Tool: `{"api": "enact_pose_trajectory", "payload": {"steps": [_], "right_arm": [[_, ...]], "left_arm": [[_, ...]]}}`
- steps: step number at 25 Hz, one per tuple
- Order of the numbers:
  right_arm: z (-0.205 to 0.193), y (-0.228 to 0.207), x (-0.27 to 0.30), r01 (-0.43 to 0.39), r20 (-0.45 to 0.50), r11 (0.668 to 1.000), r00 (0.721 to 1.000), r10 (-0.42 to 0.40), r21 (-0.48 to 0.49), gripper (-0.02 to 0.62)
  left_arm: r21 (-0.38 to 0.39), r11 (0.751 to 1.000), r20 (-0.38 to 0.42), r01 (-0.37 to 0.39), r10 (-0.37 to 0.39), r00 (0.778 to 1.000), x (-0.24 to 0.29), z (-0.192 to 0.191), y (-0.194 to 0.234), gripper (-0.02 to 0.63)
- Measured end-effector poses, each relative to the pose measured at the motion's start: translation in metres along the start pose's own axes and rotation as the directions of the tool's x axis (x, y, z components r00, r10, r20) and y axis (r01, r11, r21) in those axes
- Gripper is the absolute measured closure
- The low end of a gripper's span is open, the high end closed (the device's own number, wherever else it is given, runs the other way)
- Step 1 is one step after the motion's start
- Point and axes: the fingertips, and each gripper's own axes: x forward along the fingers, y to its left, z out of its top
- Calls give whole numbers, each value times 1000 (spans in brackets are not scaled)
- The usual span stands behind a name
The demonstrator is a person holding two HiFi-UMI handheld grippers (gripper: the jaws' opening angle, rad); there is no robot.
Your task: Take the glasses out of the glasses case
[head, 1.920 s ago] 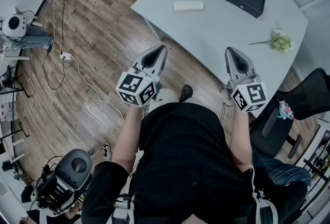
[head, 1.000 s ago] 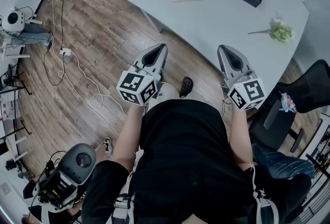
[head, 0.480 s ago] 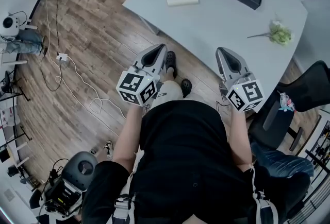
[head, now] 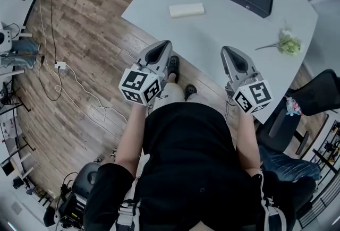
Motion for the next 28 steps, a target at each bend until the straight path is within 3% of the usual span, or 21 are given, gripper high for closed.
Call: {"api": "enact_pose_trajectory", "payload": {"steps": [10,16,28], "right_arm": [[32,-18,67,41,-6,999,999,-41,-14,577],[28,-30,105,91,-10,996,996,-91,-3,577],[40,-49,162,232,-25,972,973,-232,29,577]], "left_arm": [[42,998,-42,48,-46,998,51,35,63,581],[57,993,-100,101,-95,991,83,31,104,581],[81,967,-240,243,-218,946,134,25,156,580]]}}
